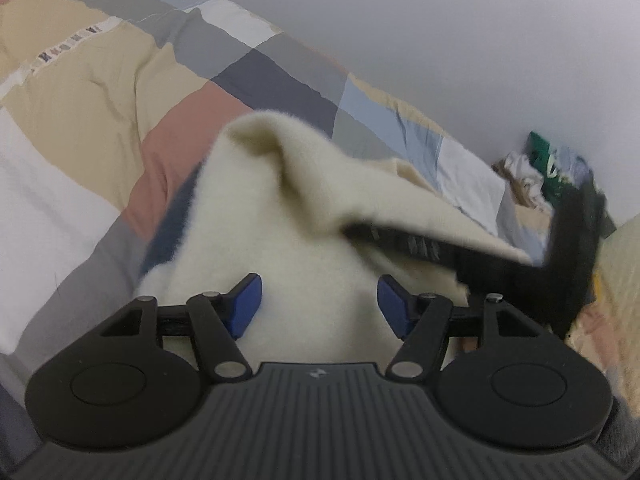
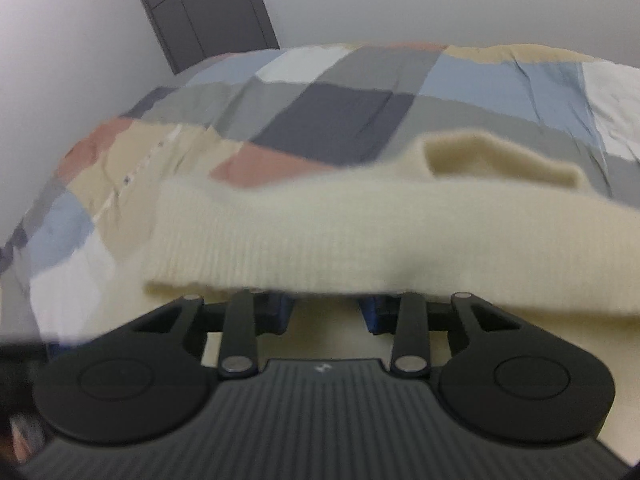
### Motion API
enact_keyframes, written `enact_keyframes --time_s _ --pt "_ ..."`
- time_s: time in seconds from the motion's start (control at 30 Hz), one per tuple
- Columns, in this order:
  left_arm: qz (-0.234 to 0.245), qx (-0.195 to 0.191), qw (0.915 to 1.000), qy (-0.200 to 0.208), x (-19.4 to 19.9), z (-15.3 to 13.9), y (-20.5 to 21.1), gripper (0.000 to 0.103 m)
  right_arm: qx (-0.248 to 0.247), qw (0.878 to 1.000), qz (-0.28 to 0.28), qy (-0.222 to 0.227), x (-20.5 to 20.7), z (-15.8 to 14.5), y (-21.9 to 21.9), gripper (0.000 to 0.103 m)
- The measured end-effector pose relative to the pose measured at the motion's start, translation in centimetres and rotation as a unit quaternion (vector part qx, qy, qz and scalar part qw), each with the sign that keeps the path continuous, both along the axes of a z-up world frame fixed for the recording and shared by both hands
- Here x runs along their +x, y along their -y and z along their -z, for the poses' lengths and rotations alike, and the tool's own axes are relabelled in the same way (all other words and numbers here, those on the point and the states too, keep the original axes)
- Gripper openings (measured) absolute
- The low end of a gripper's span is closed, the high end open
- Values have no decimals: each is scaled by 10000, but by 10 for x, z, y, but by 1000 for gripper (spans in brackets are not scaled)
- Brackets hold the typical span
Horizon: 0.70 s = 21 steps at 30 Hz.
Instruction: Fold large clothes
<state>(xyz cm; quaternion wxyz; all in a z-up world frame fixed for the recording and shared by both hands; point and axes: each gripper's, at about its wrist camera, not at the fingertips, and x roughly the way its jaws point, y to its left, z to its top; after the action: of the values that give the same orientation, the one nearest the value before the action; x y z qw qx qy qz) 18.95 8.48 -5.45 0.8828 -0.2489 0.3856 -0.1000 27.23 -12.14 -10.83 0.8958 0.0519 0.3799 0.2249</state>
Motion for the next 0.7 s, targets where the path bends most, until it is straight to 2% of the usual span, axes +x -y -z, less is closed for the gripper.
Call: enact_keyframes --time_s 0.1,0.23,0.33,0.5,0.6,0.7 --pt "58 -103 9999 51 1 0 -3 70 -70 9995 157 284 21 -11 -12 38" --pt "175 -205 9995 187 -2 -1 -5 70 -285 9980 358 432 46 -16 -15 35" --pt "218 -210 9992 266 -5 -1 -6 70 -136 9977 484 452 51 -22 -7 37" --pt "186 -172 9991 326 -7 -2 -5 70 170 9969 618 466 22 -36 26 37" --pt "179 -22 9992 361 -10 -5 0 70 45 9965 658 514 -5 -39 49 37" --pt "181 96 9990 394 -14 -9 4 70 -223 9955 887 263 -28 -31 74 37"
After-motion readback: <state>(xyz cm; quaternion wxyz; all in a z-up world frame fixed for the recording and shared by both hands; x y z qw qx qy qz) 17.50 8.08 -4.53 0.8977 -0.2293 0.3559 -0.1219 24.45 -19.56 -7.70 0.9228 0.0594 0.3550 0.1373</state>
